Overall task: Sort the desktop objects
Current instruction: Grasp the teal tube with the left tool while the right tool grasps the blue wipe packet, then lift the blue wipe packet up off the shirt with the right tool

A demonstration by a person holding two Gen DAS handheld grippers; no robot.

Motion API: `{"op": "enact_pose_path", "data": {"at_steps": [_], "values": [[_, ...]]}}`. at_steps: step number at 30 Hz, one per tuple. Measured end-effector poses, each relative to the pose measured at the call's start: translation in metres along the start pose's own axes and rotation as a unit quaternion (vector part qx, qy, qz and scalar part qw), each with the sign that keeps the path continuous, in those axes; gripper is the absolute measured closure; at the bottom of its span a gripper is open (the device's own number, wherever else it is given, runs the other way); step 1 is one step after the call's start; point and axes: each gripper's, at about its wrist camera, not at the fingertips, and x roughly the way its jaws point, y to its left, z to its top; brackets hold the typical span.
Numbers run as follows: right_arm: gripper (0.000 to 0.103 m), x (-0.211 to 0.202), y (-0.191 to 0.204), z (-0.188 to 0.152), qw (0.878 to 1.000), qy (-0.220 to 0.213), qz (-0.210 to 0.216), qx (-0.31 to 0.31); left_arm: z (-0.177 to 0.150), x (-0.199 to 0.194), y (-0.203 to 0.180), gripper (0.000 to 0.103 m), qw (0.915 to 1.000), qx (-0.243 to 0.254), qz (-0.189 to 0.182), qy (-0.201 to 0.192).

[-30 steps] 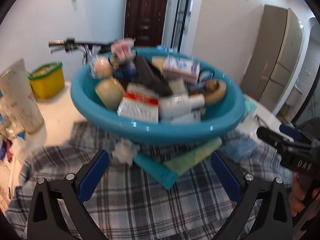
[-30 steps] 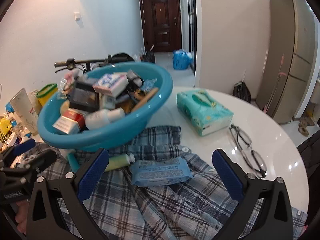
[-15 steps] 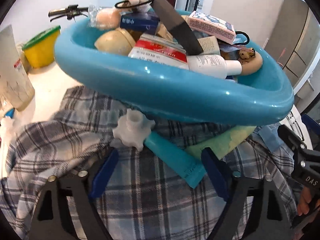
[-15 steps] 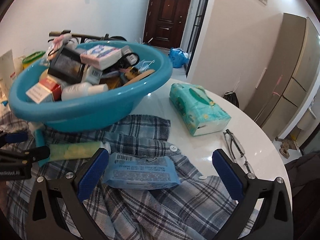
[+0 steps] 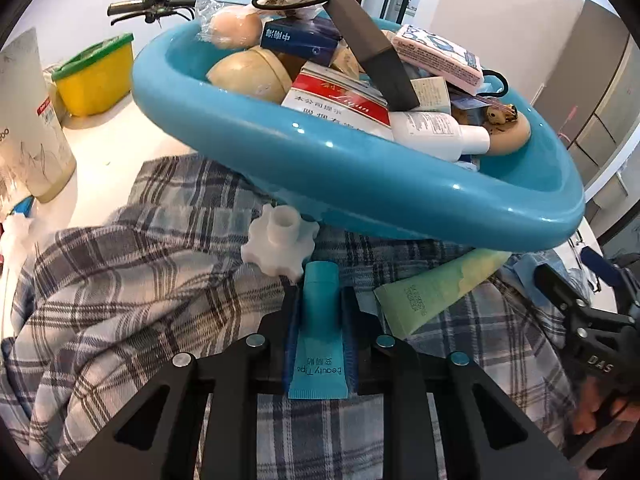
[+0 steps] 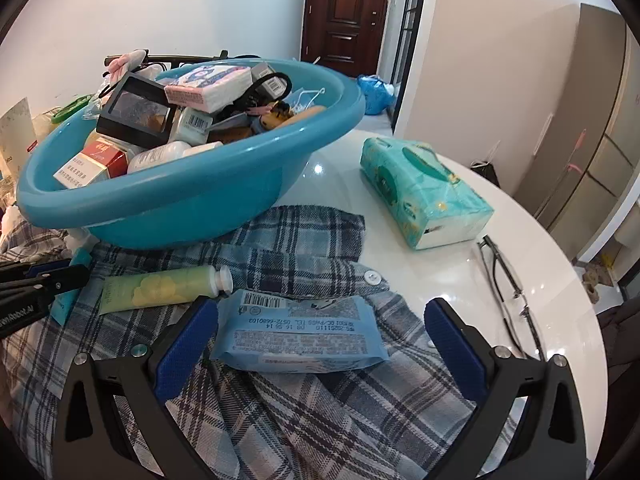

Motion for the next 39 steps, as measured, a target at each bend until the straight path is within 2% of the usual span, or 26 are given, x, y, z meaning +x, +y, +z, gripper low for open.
{"op": "enact_pose_path", "data": {"at_steps": [2,4,5,7,11,13,15,17,18,20,21,22,24,26,27,29,32,33,34,38,39], "values": [[0.003,0.002,0.000,0.000,1.000,0.004,0.003,0.001,-0.002,-0.003,-0.003,0.082,1.0000,0.003,-0.008,0.002],[0.019,0.005,0.000,-0.001,1.000,0.012,0.005,-0.002,-0.006,-0.005,-0.009,0.082,0.9997,0.011,-0.020,0.010],[0.022,0.006,0.000,-0.001,1.000,0.015,0.007,-0.002,-0.009,-0.005,-0.012,0.082,0.9995,0.016,-0.025,0.014],[0.034,0.008,0.001,-0.002,1.000,0.020,0.011,-0.001,-0.014,-0.007,-0.019,0.082,0.9989,0.027,-0.032,0.020],[0.046,0.002,0.000,-0.001,1.000,0.015,0.018,0.006,-0.019,-0.011,-0.026,0.082,0.9983,0.040,-0.036,0.019],[0.063,-0.002,0.000,0.000,1.000,0.014,0.024,0.008,-0.019,-0.014,-0.028,0.082,0.9985,0.042,-0.031,0.014],[0.067,-0.003,0.000,0.000,0.999,0.018,0.033,0.010,-0.019,-0.013,-0.029,0.082,0.9987,0.043,-0.025,0.012],[0.067,-0.001,0.002,-0.001,0.999,0.019,0.031,0.004,-0.020,-0.009,-0.028,0.082,0.9987,0.038,-0.025,0.024],[0.064,0.000,0.002,-0.001,1.000,0.015,0.023,0.005,-0.020,-0.011,-0.029,0.082,0.9988,0.040,-0.022,0.017],[0.044,-0.002,0.002,-0.001,1.000,0.007,0.010,0.003,-0.021,-0.012,-0.032,0.082,0.9985,0.048,-0.018,0.019],[0.028,-0.003,0.002,-0.001,1.000,0.001,0.006,0.002,-0.022,-0.013,-0.034,0.082,0.9984,0.052,-0.017,0.017],[0.024,-0.005,0.002,-0.001,1.000,-0.009,0.001,-0.001,-0.023,-0.014,-0.036,0.081,0.9982,0.057,-0.014,0.015],[0.023,-0.007,0.004,0.000,1.000,-0.018,-0.016,-0.013,-0.023,-0.016,-0.039,0.081,0.9980,0.061,-0.011,0.013],[0.015,-0.007,0.005,0.000,0.999,-0.022,-0.039,-0.025,-0.024,-0.018,-0.041,0.081,0.9978,0.065,-0.009,0.011],[0.012,-0.006,0.005,-0.001,0.998,-0.023,-0.045,-0.027,-0.024,-0.019,-0.043,0.076,0.9974,0.070,-0.008,0.012],[0.010,0.001,0.002,-0.001,0.998,-0.009,-0.047,-0.027,-0.025,-0.021,-0.047,0.074,0.9970,0.075,-0.011,0.012],[0.010,0.011,-0.004,-0.003,0.999,0.020,-0.026,-0.015,-0.026,-0.025,-0.050,0.074,0.9967,0.080,-0.008,0.011],[0.010,0.015,-0.005,-0.004,0.999,0.029,-0.018,-0.011,-0.026,-0.026,-0.050,0.075,0.9968,0.078,-0.008,0.011],[0.010,0.017,-0.007,-0.005,0.999,0.037,-0.011,-0.006,-0.026,-0.027,-0.049,0.082,0.9971,0.074,-0.008,0.011],[0.011,0.023,-0.013,-0.007,0.998,0.055,0.014,0.012,-0.024,-0.033,-0.050,0.082,0.9976,0.066,-0.016,0.015],[0.019,0.023,-0.015,-0.007,0.998,0.056,0.016,0.015,-0.024,-0.034,-0.051,0.082,0.9975,0.067,-0.017,0.016]]}}
